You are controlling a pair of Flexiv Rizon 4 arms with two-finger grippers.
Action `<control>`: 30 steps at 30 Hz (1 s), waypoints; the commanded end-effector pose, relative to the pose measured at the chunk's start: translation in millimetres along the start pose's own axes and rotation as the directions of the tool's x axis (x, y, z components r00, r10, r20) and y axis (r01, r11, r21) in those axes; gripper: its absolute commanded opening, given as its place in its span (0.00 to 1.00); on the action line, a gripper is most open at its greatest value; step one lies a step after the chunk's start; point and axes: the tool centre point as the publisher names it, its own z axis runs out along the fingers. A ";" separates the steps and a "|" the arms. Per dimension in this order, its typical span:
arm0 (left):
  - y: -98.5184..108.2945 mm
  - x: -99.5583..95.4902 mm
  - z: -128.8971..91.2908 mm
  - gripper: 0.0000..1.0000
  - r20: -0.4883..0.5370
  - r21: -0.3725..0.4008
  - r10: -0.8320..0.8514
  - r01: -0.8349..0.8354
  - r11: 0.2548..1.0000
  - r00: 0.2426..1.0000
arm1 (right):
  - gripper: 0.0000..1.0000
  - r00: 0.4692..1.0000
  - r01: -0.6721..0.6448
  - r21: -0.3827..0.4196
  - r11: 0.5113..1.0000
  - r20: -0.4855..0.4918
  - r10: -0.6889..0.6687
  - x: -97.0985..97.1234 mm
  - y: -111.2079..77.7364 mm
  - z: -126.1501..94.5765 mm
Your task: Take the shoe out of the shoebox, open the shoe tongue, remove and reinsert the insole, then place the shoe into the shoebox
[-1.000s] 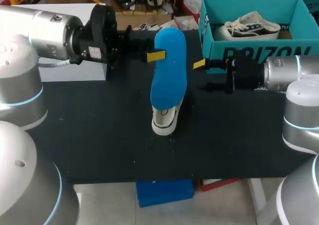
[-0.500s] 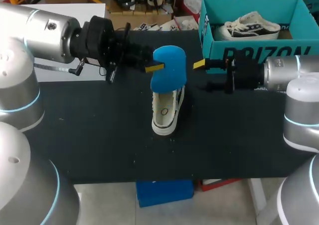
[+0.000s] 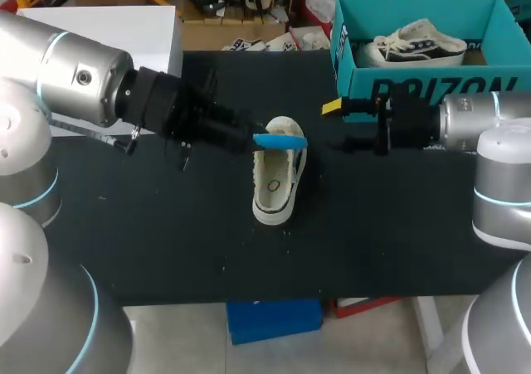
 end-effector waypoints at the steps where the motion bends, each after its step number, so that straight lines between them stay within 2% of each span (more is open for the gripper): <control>1: -11.2 59.2 -10.0 0.00 0.069 -0.078 0.239 -0.234 0.969 0.969 | 1.00 1.000 0.000 -0.004 1.000 0.001 0.000 -0.3 -0.8 1.5; 8: -1.2 105.4 1.3 0.00 0.044 -0.159 0.403 -0.392 0.906 0.914 | 1.00 1.000 0.000 -0.004 1.000 0.001 0.000 -0.3 -0.8 1.5; 24: -1.2 105.4 1.3 0.00 0.044 -0.159 0.403 -0.392 0.906 0.914 | 1.00 1.000 0.000 -0.004 1.000 0.001 0.000 -0.3 -0.8 1.5; 30: 7.8 128.6 8.3 0.00 0.080 -0.203 0.592 -0.568 0.798 0.802 | 1.00 1.000 0.000 -0.004 1.000 0.001 0.000 -0.3 -0.8 1.5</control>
